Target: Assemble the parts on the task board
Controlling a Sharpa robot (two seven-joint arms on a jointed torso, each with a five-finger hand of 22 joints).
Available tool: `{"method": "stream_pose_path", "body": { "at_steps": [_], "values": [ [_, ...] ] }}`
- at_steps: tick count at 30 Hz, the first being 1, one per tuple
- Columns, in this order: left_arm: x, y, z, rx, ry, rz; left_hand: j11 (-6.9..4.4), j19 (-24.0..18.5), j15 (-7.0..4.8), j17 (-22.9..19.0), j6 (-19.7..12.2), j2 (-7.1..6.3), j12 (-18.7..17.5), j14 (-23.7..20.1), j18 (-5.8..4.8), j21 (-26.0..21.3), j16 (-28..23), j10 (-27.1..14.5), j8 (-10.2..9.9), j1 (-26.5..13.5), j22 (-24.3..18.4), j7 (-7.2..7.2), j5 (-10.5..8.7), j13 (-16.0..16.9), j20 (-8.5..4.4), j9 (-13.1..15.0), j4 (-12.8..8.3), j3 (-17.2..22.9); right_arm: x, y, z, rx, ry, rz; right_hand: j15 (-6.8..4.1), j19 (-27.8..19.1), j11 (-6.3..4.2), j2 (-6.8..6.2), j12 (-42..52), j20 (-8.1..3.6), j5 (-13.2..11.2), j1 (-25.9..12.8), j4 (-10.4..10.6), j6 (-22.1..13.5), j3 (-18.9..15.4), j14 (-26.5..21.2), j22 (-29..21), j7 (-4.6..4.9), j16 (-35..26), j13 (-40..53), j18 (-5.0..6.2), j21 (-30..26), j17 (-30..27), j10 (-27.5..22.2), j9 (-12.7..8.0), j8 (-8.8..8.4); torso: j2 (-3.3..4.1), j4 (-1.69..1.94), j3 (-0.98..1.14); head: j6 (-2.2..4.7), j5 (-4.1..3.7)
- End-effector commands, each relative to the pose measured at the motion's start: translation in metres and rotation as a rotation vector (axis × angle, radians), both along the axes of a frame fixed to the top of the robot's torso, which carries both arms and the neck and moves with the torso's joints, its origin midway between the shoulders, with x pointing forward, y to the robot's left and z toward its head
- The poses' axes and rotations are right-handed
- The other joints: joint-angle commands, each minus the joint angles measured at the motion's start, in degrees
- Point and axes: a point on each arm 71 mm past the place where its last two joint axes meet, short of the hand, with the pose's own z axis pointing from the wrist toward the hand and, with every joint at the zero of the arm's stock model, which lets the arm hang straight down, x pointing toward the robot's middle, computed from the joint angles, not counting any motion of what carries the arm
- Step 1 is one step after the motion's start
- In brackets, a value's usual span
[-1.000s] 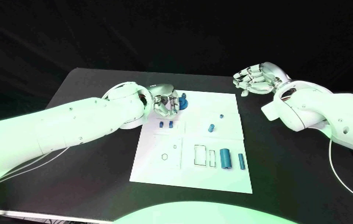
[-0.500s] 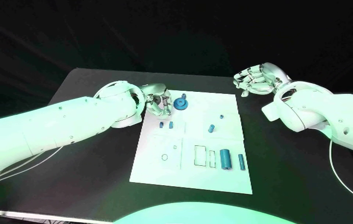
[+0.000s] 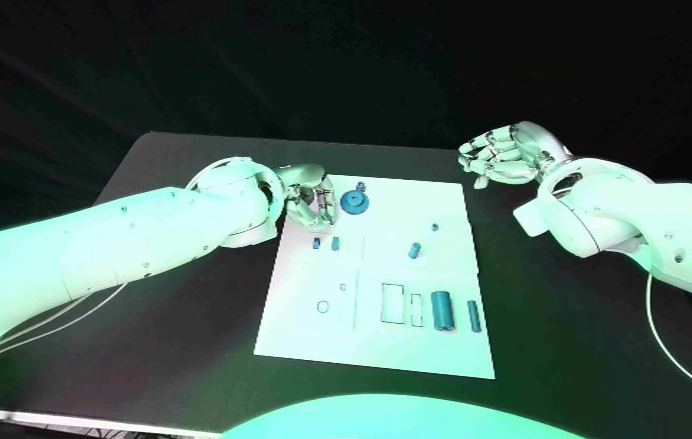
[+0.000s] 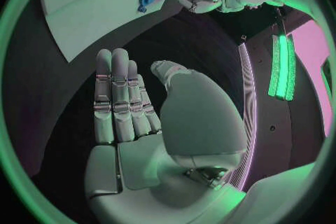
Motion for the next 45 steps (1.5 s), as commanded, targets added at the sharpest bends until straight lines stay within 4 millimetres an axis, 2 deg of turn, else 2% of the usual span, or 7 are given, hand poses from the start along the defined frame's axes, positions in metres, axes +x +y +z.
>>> {"method": "stream_pose_path", "body": {
  "at_steps": [1, 7, 12, 17, 41, 45],
  "values": [
    [0.000, -0.003, -0.001, 0.009, -0.002, -0.025, 0.15, -0.38, -0.19, -0.03, 0.23, -0.06, -0.06, -0.10, -0.81, -0.26, -0.08, 0.35, -0.26, -0.26, 0.01, -0.08, 0.16, 0.06, -0.01, 0.04, -0.06, -0.15, 0.000, 0.001, 0.000, 0.001, -0.010, 0.013, -0.09, 0.21, 0.13, -0.35, -0.36, 0.14, 0.25, -0.25, 0.09, 0.19, 0.32, 0.49, -0.05, 0.02, -0.23, -0.05, 0.21, -0.23, 0.08, 0.36, -0.09, 0.06, 0.01, -0.02, 0.03, -0.05, 0.05],
    [0.002, -0.005, -0.004, 0.013, -0.003, -0.026, 0.15, -0.38, -0.19, -0.03, 0.23, -0.06, -0.06, -0.10, -0.81, -0.26, -0.08, 0.35, -0.26, -0.26, 0.01, -0.08, 0.16, 0.06, -0.01, 0.04, -0.06, -0.15, 0.000, 0.001, 0.000, 0.001, -0.009, 0.012, -0.09, 0.21, 0.13, -0.35, -0.36, 0.14, 0.25, -0.25, 0.09, 0.19, 0.32, 0.49, -0.05, 0.02, -0.23, -0.05, 0.21, -0.23, 0.08, 0.36, -0.09, 0.06, 0.02, -0.07, -0.03, -0.02, -0.03],
    [0.002, -0.006, -0.007, 0.016, -0.003, -0.029, 0.14, -0.49, -0.21, 0.23, 0.29, -0.04, -0.16, -0.03, -0.78, -0.34, -0.04, 0.46, -0.34, -0.24, -0.11, -0.09, 0.15, 0.08, -0.02, 0.09, -0.14, -0.15, 0.000, 0.002, 0.000, 0.001, -0.009, 0.013, -0.09, 0.21, 0.13, -0.35, -0.36, 0.14, 0.25, -0.25, 0.09, 0.19, 0.32, 0.49, -0.05, 0.02, -0.23, -0.05, 0.21, -0.23, 0.08, 0.36, -0.09, 0.06, 0.00, -0.03, 0.02, -0.04, -0.03],
    [0.003, -0.008, -0.009, 0.018, -0.002, -0.032, 0.14, -0.49, -0.21, 0.23, 0.29, -0.04, -0.16, -0.03, -0.78, -0.34, -0.04, 0.46, -0.34, -0.24, -0.11, -0.09, 0.15, 0.08, -0.02, 0.09, -0.14, -0.15, 0.000, 0.002, 0.000, 0.001, -0.009, 0.014, -0.09, 0.25, 0.13, -0.36, -0.47, 0.14, 0.44, -0.32, 0.07, 0.19, 0.38, 0.56, -0.16, 0.04, -0.41, -0.18, 0.21, -0.31, 0.14, 0.44, -0.10, 0.06, 0.04, -0.02, -0.04, -0.10, -0.12],
    [0.001, -0.009, -0.016, 0.036, 0.047, -0.050, -0.06, -0.41, -0.34, 0.45, 0.99, 0.26, -0.52, 0.01, -0.84, -0.27, 0.01, 1.23, -0.50, -0.27, 0.09, -0.24, 0.16, 0.28, -0.04, 0.46, -0.46, -0.16, 0.000, 0.001, 0.000, 0.004, -0.008, 0.013, -0.08, 0.28, 0.14, -0.38, -0.52, 0.14, 0.51, -0.38, 0.06, 0.20, 0.41, 0.61, -0.23, 0.04, -0.51, -0.25, 0.21, -0.36, 0.18, 0.49, -0.10, 0.06, -0.01, -0.02, 0.03, -0.27, -0.19],
    [0.002, -0.008, -0.016, 0.033, 0.048, -0.045, -0.06, -0.41, -0.34, 0.45, 0.99, 0.26, -0.52, 0.01, -0.84, -0.27, 0.01, 1.23, -0.50, -0.27, 0.09, -0.24, 0.16, 0.28, -0.04, 0.46, -0.46, -0.16, 0.000, 0.001, 0.000, 0.004, -0.008, 0.011, -0.08, 0.28, 0.14, -0.38, -0.52, 0.14, 0.51, -0.38, 0.06, 0.20, 0.41, 0.61, -0.23, 0.04, -0.51, -0.25, 0.21, -0.36, 0.18, 0.49, -0.10, 0.06, 0.01, -0.03, -0.01, -0.29, -0.22]
  ]
}}
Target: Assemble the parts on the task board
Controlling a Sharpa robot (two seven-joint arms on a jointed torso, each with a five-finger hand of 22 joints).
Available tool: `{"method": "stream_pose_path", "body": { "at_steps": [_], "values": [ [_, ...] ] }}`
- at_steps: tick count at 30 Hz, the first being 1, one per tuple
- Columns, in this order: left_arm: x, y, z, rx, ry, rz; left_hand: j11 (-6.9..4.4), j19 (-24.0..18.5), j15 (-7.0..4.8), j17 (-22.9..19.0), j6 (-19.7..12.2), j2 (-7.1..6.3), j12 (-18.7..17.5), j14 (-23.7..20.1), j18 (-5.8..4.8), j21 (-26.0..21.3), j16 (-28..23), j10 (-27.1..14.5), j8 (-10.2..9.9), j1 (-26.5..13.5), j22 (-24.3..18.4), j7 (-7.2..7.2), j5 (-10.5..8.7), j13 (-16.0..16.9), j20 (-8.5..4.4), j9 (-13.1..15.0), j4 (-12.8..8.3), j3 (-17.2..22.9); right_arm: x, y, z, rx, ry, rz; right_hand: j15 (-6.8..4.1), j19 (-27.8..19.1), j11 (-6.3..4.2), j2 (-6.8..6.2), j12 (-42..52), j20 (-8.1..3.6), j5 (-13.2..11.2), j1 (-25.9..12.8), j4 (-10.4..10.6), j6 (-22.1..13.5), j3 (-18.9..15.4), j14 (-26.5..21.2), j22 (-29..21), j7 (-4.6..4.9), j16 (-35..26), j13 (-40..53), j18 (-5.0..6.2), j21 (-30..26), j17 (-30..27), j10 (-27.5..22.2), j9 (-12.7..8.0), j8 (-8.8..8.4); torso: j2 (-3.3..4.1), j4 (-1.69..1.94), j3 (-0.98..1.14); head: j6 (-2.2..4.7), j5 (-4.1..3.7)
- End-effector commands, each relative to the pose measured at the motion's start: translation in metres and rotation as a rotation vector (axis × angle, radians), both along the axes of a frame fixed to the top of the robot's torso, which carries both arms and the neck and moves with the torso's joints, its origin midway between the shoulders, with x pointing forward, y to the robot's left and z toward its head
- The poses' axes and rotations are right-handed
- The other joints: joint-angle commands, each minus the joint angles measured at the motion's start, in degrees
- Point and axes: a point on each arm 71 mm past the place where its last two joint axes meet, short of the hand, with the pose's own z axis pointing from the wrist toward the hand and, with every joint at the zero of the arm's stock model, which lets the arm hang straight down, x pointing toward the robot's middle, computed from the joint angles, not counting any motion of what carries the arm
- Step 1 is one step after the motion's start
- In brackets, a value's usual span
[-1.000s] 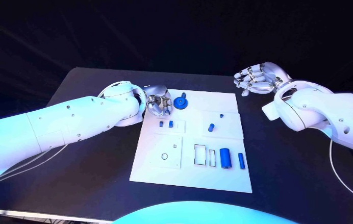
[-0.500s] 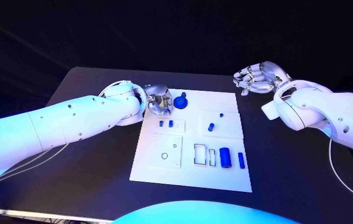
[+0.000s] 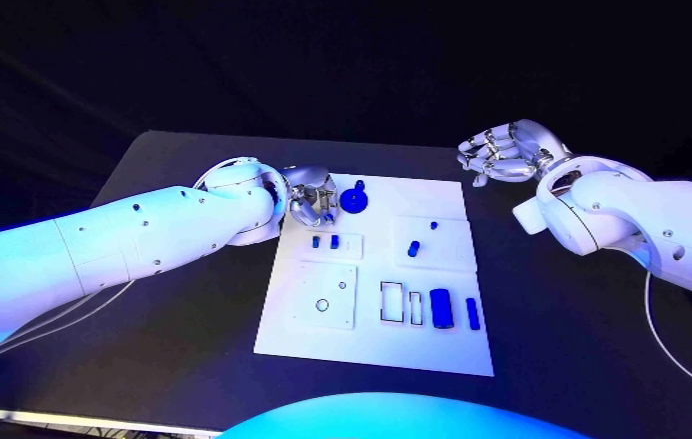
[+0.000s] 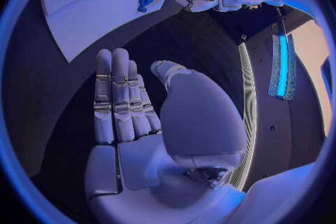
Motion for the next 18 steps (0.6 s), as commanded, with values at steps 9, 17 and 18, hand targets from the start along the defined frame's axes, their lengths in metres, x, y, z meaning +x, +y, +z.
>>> {"method": "stream_pose_path", "body": {
  "at_steps": [9, 17, 18],
  "values": [
    [-0.0034, -0.0018, -0.0073, 0.007, 0.041, -0.016, -0.09, 0.11, -0.46, 0.18, 0.92, 0.46, -0.28, 0.09, -0.91, 0.16, 0.06, 0.85, -0.14, -0.19, 0.43, -0.24, 0.17, 0.09, 0.12, 0.32, -0.52, -0.05, -0.0002, 0.0011, 0.0004, 0.002, -0.008, 0.011, 0.13, 0.29, -0.06, -0.38, -0.23, 0.14, 0.28, -0.38, 0.05, 0.19, 0.41, 0.39, -0.05, 0.08, -0.30, -0.04, 0.21, -0.36, 0.05, 0.30, -0.06, 0.06, 0.03, 0.06, 0.02, -0.06, -0.11],
    [-0.0032, -0.0033, -0.0067, 0.003, 0.034, -0.014, -0.41, 0.18, -0.71, 0.34, 1.86, 0.50, -0.22, 0.20, -0.90, 0.22, 0.10, 1.85, -0.06, -0.34, 0.49, -0.47, 0.17, 0.49, -0.07, 0.80, -0.85, -0.29, 0.0000, 0.0014, -0.0001, 0.002, -0.005, 0.014, 0.15, 0.31, -0.05, -0.38, -0.31, 0.15, 0.36, -0.48, 0.07, 0.18, 0.45, 0.43, -0.13, 0.10, -0.43, -0.14, 0.21, -0.43, 0.10, 0.34, -0.06, 0.05, 0.01, 0.02, 0.02, -0.11, -0.06],
    [-0.0032, -0.0035, -0.0067, 0.003, 0.033, -0.015, -0.41, 0.18, -0.71, 0.34, 1.86, 0.50, -0.22, 0.20, -0.90, 0.22, 0.10, 1.85, -0.06, -0.34, 0.49, -0.47, 0.17, 0.49, -0.07, 0.80, -0.85, -0.29, 0.0000, 0.0014, -0.0001, 0.002, -0.005, 0.014, 0.15, 0.31, -0.05, -0.38, -0.31, 0.15, 0.36, -0.48, 0.07, 0.18, 0.45, 0.43, -0.13, 0.10, -0.43, -0.14, 0.21, -0.43, 0.10, 0.34, -0.06, 0.05, 0.00, 0.02, 0.03, -0.10, -0.06]
  ]
}}
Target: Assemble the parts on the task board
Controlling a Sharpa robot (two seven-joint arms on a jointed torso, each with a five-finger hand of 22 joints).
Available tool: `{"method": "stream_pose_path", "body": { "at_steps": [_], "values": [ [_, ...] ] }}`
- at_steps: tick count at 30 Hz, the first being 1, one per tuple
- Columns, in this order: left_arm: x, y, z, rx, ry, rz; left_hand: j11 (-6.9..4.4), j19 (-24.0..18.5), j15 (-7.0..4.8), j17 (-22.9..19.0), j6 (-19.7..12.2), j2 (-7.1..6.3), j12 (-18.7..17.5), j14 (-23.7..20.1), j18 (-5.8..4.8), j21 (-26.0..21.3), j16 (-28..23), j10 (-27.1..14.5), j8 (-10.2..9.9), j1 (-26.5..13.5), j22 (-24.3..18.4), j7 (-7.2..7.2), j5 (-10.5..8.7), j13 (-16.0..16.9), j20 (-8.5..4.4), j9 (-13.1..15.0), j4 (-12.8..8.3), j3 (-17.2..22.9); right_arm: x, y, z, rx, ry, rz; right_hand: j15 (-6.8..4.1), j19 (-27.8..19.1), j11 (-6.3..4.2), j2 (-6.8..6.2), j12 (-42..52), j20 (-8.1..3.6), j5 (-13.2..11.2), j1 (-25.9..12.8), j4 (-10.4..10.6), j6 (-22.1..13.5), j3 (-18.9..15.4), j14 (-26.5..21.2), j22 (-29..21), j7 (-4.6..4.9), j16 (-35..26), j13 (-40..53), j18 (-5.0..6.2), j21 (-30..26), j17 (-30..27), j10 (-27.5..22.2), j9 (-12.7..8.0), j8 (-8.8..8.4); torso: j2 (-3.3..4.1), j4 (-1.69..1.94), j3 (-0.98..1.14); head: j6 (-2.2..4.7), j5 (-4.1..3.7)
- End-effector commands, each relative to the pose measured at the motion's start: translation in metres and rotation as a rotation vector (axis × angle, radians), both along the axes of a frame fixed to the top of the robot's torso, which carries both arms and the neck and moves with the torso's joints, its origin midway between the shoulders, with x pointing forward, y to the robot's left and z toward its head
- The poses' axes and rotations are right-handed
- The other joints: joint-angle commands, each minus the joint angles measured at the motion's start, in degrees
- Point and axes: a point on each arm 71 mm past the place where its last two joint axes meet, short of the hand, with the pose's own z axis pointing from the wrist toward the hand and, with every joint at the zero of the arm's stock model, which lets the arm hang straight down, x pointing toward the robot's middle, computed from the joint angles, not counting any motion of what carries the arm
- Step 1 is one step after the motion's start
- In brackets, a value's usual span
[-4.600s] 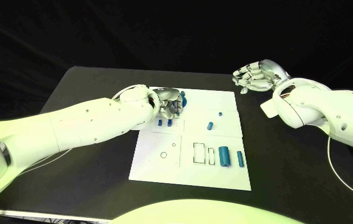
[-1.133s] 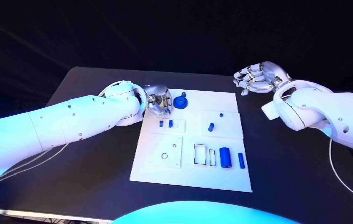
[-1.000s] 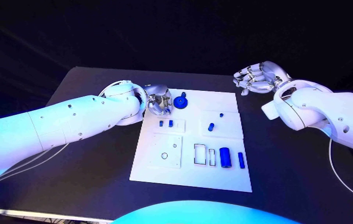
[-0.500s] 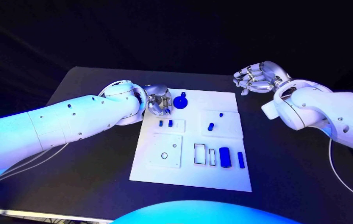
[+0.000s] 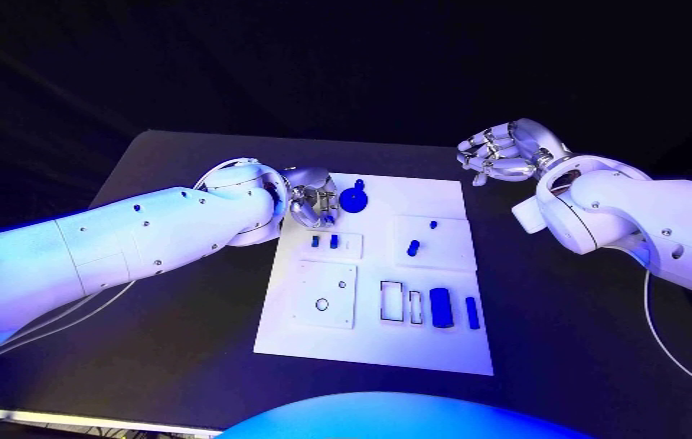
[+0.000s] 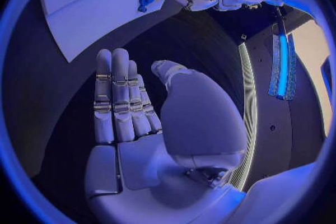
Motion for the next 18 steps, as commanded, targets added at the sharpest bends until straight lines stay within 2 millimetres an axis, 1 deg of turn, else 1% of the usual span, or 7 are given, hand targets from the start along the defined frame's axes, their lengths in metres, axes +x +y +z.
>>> {"method": "stream_pose_path", "body": {
  "at_steps": [1, 8, 12, 18],
  "values": [
    [-0.0025, -0.0024, -0.0044, 0.009, 0.024, -0.013, 0.09, 0.17, -0.47, 0.05, 0.26, 0.53, -0.09, -0.04, -0.90, 0.21, 0.10, 0.28, 0.38, 0.02, -0.08, -0.06, 0.35, 0.05, -0.07, 0.12, -0.28, -0.07, -0.0003, 0.0015, 0.0000, 0.001, -0.005, 0.015, 0.14, 0.31, -0.05, -0.15, -0.31, 0.15, 0.37, -0.25, -0.08, 0.18, 0.29, 0.43, -0.05, 0.11, -0.14, -0.05, 0.20, -0.20, 0.05, 0.34, -0.07, 0.05, -0.02, -0.01, 0.02, 0.00, 0.04],
    [-0.0024, -0.0028, -0.0047, 0.019, 0.021, -0.013, 0.10, -0.06, -0.48, 0.15, 0.24, 0.38, -0.20, -0.02, -0.84, 0.04, 0.11, 0.29, 0.25, -0.16, -0.37, -0.07, 0.32, 0.09, -0.12, 0.18, -0.28, -0.19, -0.0004, 0.0014, -0.0001, 0.001, -0.004, 0.014, 0.16, 0.32, -0.03, -0.19, -0.40, 0.16, 0.41, -0.35, -0.06, 0.16, 0.29, 0.43, -0.12, 0.12, -0.26, -0.13, 0.20, -0.27, 0.08, 0.33, -0.08, 0.04, -0.01, -0.02, 0.04, 0.06, -0.01],
    [-0.0023, -0.0028, -0.0055, 0.030, 0.025, -0.011, 0.22, -0.39, -0.41, -0.03, -0.12, 0.30, -0.62, -0.19, -0.78, -0.21, 0.03, 0.02, -0.18, -0.51, -0.77, 0.01, 0.30, 0.11, -0.17, 0.24, -0.19, -0.28, -0.0005, 0.0014, -0.0001, 0.001, -0.004, 0.014, 0.16, 0.32, -0.03, -0.19, -0.40, 0.16, 0.41, -0.35, -0.06, 0.16, 0.29, 0.43, -0.12, 0.12, -0.26, -0.13, 0.20, -0.27, 0.08, 0.33, -0.08, 0.04, 0.00, -0.02, 0.06, 0.05, -0.04],
    [-0.0026, -0.0029, -0.0074, 0.044, 0.041, -0.014, 0.38, -0.95, -0.28, -0.33, -0.53, 0.16, -1.06, -0.45, -0.67, -0.64, -0.06, -0.23, -0.68, -0.94, -1.42, 0.12, 0.26, 0.14, -0.15, 0.32, -0.05, -0.45, -0.0006, 0.0011, -0.0001, 0.001, -0.004, 0.013, 0.17, 0.31, -0.02, -0.22, -0.44, 0.17, 0.44, -0.38, -0.07, 0.15, 0.29, 0.43, -0.16, 0.13, -0.33, -0.17, 0.19, -0.30, 0.10, 0.32, -0.08, 0.04, 0.01, -0.03, 0.02, 0.03, -0.04]
  ]
}}
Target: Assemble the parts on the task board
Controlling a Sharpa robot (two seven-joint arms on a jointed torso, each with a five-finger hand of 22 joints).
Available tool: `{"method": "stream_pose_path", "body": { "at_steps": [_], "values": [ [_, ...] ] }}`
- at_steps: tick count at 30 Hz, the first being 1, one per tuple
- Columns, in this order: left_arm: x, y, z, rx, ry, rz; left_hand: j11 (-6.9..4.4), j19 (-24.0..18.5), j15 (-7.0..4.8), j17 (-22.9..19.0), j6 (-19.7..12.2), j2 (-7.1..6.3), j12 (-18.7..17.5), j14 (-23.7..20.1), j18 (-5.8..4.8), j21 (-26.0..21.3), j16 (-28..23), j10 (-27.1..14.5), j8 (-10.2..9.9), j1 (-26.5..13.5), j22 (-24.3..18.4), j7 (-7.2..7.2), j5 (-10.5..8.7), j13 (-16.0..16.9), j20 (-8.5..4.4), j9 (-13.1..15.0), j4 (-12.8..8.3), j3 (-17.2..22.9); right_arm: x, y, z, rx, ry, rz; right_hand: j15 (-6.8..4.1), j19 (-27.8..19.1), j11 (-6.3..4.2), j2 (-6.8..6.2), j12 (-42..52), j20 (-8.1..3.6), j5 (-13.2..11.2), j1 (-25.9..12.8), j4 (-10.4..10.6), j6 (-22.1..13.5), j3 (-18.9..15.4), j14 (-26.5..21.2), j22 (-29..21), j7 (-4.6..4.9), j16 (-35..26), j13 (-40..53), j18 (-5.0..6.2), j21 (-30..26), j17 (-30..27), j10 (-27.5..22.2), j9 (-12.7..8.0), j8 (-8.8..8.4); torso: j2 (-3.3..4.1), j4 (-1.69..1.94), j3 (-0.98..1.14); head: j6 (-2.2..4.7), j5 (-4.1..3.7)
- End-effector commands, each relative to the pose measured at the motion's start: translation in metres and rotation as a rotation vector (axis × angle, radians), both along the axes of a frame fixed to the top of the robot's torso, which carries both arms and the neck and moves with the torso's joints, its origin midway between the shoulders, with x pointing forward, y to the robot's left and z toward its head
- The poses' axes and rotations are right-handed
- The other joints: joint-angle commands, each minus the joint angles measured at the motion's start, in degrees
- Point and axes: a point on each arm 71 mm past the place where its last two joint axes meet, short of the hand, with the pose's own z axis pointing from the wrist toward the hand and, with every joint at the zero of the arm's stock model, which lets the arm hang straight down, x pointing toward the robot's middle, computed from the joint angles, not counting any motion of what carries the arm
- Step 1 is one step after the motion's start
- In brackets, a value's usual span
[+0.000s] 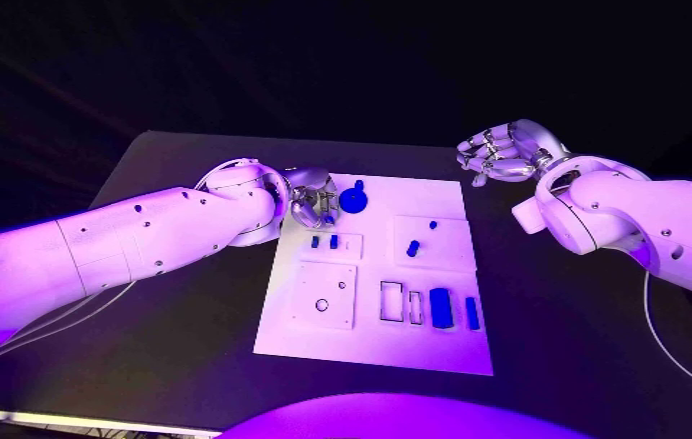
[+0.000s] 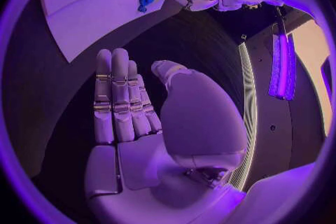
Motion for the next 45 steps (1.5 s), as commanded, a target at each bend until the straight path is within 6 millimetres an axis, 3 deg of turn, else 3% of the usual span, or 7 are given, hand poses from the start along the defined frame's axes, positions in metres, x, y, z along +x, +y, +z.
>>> {"method": "stream_pose_path", "body": {
  "at_steps": [1, 12, 24, 45],
  "values": [
    [-0.0032, -0.0017, -0.0076, 0.039, 0.042, -0.016, 0.37, -0.64, -0.07, -0.35, -0.55, -0.06, -0.44, -0.32, -0.65, -0.43, -0.11, -0.26, -0.37, -0.80, -0.40, 0.12, 0.31, -0.03, -0.12, -0.02, 0.11, -0.30, -0.0005, 0.0012, 0.0001, 0.000, -0.004, 0.013, -0.03, 0.32, -0.02, -0.22, -0.20, 0.17, 0.22, -0.38, -0.07, 0.15, 0.29, 0.23, -0.08, 0.14, -0.30, -0.09, 0.19, -0.30, 0.05, 0.32, -0.09, 0.04, 0.02, 0.00, -0.02, -0.04, -0.01],
    [-0.0034, -0.0018, -0.0091, 0.051, 0.037, -0.018, 0.18, -0.37, -0.19, -0.39, 0.49, 0.41, -0.86, -0.38, -0.74, -0.38, -0.16, 0.43, -0.38, -0.88, -0.06, -0.05, 0.32, 0.18, -0.06, 0.40, 0.03, -0.24, -0.0006, 0.0012, 0.0001, 0.000, -0.004, 0.012, -0.01, 0.31, 0.00, -0.28, -0.27, 0.18, 0.24, -0.43, -0.08, 0.12, 0.30, 0.21, -0.14, 0.15, -0.41, -0.16, 0.19, -0.36, 0.08, 0.30, -0.10, 0.02, 0.00, 0.01, -0.06, 0.01, -0.01],
    [-0.0031, -0.0006, -0.0075, 0.034, 0.017, -0.008, 0.57, -0.76, 0.11, -0.36, -1.63, -0.18, -2.81, -0.42, -0.59, -1.03, -0.29, 0.77, -3.28, -1.26, -0.97, 0.45, 0.33, 0.36, 0.01, 0.23, -0.18, -0.15, -0.0006, 0.0010, 0.0001, -0.001, -0.004, 0.010, -0.01, 0.31, 0.00, -0.28, -0.27, 0.18, 0.24, -0.43, -0.08, 0.12, 0.30, 0.21, -0.14, 0.15, -0.41, -0.16, 0.19, -0.36, 0.08, 0.30, -0.10, 0.02, 0.00, 0.02, -0.08, 0.06, 0.00],
    [-0.0035, 0.0015, -0.0067, 0.015, 0.010, 0.005, 0.60, -1.19, 0.16, -1.59, -3.52, -0.66, -4.36, -1.10, -0.42, -1.72, -0.77, 0.75, -5.90, -2.03, -1.85, 0.73, 0.44, 0.70, -0.02, 0.09, 0.25, 0.05, -0.0001, 0.0010, -0.0003, -0.003, 0.000, 0.012, 0.00, 0.32, 0.01, -0.41, -0.41, 0.20, 0.26, -0.43, -0.23, 0.07, 0.34, 0.23, -0.31, 0.15, -0.68, -0.33, 0.19, -0.50, 0.17, 0.34, -0.11, -0.01, 0.02, 0.03, -0.09, 0.14, 0.03]
  ]
}}
